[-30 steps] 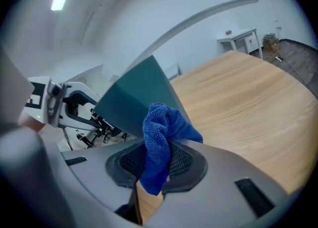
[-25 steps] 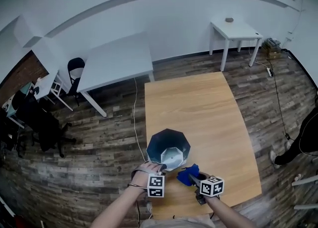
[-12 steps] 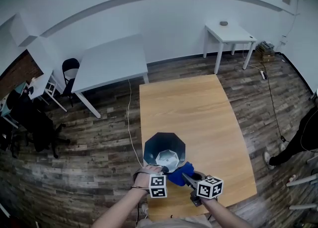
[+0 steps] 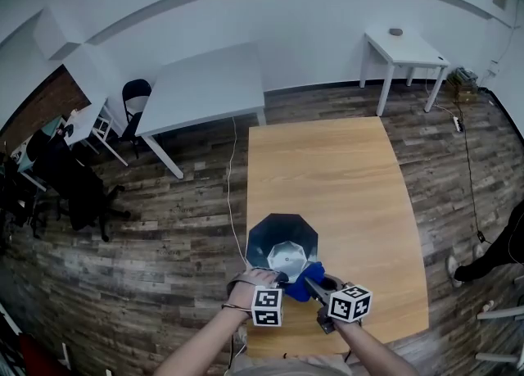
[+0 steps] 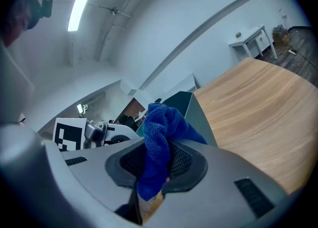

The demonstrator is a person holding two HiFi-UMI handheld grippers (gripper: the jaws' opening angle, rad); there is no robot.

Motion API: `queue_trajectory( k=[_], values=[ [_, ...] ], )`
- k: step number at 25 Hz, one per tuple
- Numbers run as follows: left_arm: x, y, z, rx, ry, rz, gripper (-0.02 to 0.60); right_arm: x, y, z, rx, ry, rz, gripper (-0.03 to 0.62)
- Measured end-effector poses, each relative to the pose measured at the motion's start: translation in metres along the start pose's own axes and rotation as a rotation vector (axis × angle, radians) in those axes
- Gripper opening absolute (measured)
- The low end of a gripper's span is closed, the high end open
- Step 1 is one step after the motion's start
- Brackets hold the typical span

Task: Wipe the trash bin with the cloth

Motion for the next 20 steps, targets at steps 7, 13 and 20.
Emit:
queue_trajectory(
  k=[7,13,20],
  values=[
    [-0.002,-0.001,0.007,-0.024,0.005,-0.007,0.04,0.003,-0.002,-0.01,-0.005,0.056,-0.018,0.08],
    [-0.003,-0.002,0.005,-0.005,0.019,-0.02,0.04,0.008,-0.007,-0.019,0.001,0.073,-0.005,0.08],
    [-0.005,-0.005,0.007,-0.016,0.004,-0.04,0.041,0.06,-0.033,-0.053,0.051,0.036,0.085,0.08]
  ],
)
Point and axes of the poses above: the fingertips, and each gripper's own axes: y backward along the fingers, z to its left, x out of its underside, the point moved 1 cm from there along y, backward along the fingers, and after that the axes turned 15 degrees about y, right-handed, at the moved point
